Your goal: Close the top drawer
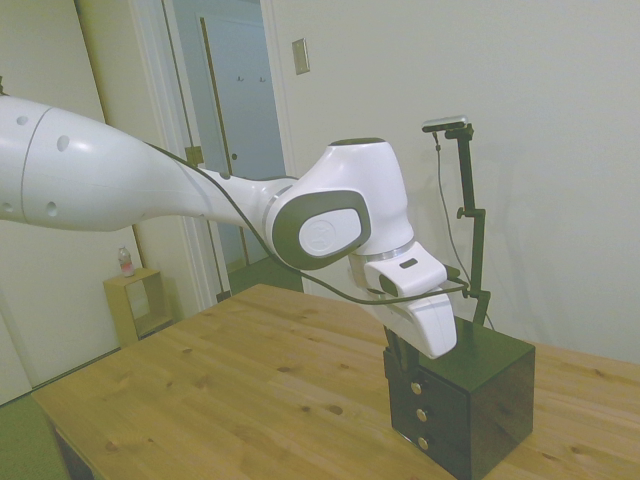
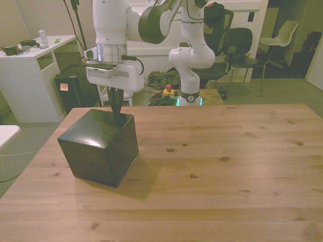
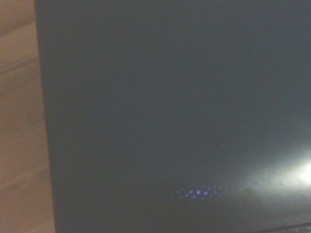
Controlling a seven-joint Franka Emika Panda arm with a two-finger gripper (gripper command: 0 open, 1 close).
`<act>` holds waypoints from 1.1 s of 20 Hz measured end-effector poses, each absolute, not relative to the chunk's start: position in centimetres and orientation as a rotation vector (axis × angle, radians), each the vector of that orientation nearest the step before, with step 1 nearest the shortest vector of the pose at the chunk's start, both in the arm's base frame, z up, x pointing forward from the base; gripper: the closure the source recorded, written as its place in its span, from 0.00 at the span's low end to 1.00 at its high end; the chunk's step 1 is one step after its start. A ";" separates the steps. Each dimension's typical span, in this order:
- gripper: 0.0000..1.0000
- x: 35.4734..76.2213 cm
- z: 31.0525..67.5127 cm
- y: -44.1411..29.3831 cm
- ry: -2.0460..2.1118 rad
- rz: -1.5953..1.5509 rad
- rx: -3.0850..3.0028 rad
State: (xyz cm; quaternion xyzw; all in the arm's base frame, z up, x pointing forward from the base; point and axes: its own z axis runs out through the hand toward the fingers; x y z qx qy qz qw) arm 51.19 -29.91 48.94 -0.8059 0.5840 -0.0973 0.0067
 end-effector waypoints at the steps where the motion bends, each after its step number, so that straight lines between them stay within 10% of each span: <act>1: 1.00 51.4 48.9 -29.6 1.818 -0.309 -2.533; 20: 1.00 51.3 48.3 -26.4 1.719 -0.301 -2.645; 21: 0.00 50.8 48.0 -25.0 1.693 -0.279 -2.647; 22: 0.00 50.0 48.0 -23.5 1.664 -0.256 -2.647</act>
